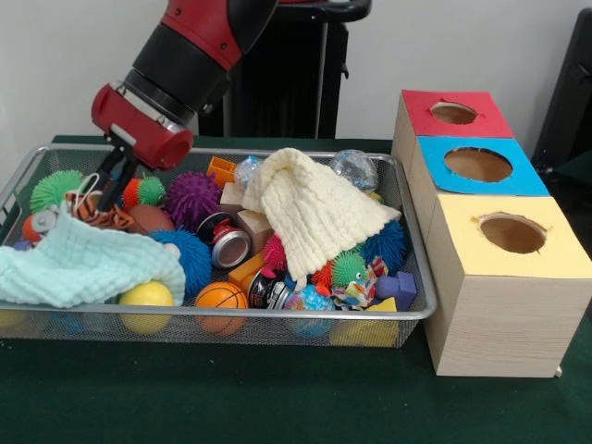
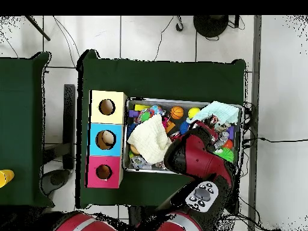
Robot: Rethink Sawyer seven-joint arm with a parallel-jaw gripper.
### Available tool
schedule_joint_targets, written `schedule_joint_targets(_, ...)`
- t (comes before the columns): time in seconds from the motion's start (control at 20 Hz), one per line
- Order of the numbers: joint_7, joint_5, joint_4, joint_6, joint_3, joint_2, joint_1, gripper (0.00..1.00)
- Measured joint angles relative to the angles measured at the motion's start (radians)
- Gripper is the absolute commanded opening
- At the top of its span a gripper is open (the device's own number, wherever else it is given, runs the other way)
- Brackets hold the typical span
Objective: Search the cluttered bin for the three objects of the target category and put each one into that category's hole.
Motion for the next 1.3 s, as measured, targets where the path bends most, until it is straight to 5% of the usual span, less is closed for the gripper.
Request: schedule_joint_targets(1.3,0.0,-0.002,0.057,0.373,0.062,-0.235,0.036,0.0)
